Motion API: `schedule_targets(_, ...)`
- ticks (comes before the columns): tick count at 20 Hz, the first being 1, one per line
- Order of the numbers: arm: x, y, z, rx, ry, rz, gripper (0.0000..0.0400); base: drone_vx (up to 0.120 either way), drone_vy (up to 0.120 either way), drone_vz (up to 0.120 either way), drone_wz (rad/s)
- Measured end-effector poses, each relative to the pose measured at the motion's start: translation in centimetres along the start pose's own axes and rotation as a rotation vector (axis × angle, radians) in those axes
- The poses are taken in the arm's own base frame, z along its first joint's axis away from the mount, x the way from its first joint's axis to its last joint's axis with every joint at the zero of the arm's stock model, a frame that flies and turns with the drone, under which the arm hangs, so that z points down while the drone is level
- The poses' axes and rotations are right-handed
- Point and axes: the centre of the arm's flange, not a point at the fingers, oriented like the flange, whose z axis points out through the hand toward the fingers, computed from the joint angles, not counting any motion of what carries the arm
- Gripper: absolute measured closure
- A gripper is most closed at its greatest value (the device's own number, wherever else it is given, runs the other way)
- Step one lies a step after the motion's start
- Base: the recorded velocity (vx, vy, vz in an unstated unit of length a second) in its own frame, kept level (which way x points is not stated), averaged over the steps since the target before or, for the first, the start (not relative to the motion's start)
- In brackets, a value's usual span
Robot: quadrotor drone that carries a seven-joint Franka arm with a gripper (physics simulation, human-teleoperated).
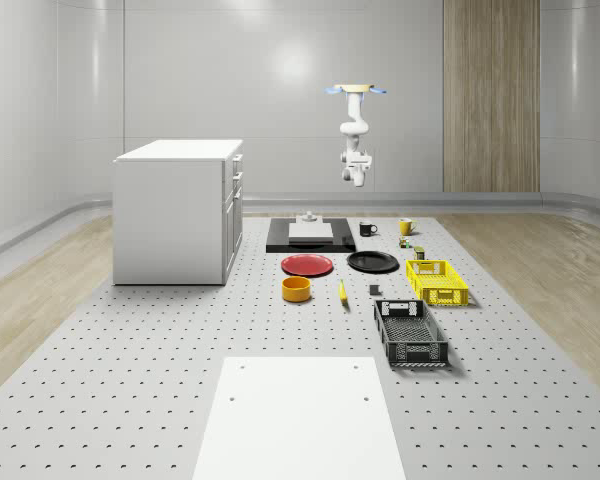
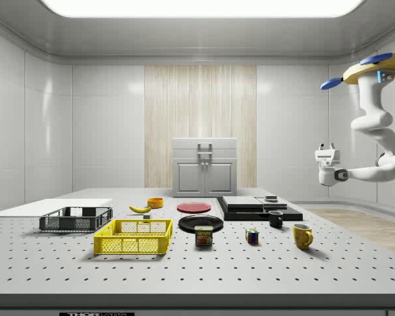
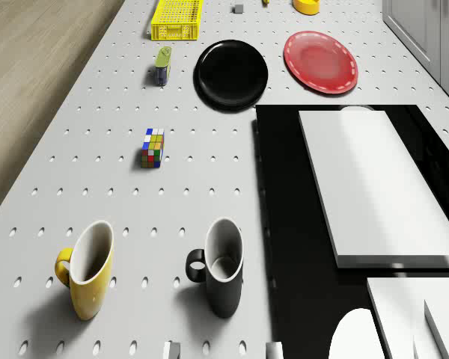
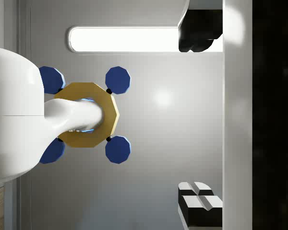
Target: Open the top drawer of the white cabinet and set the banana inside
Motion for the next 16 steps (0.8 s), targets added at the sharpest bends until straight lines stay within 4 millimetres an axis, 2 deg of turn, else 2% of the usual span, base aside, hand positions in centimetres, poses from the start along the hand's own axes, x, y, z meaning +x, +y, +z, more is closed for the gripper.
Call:
schedule_targets(5,-0.2,0.4,-3.6,0.014,-0.008,0.002,0.0,0.0,0.0,0.0,0.0)
schedule_targets(7,1.8,2.3,-4.4,0.226,-0.222,0.004,0.0,0.0,0.0,0.0,0.0)
schedule_targets(8,2.9,3.3,-4.4,0.341,-0.338,0.004,0.0,0.0,-0.08,0.0,0.0)
schedule_targets(11,5.2,5.4,-3.3,0.628,-0.627,0.003,0.0,0.12,-0.12,0.0,0.0)
schedule_targets(16,6.7,6.6,-1.3,0.908,-0.907,0.0,0.0,0.12,-0.12,0.016,0.0)
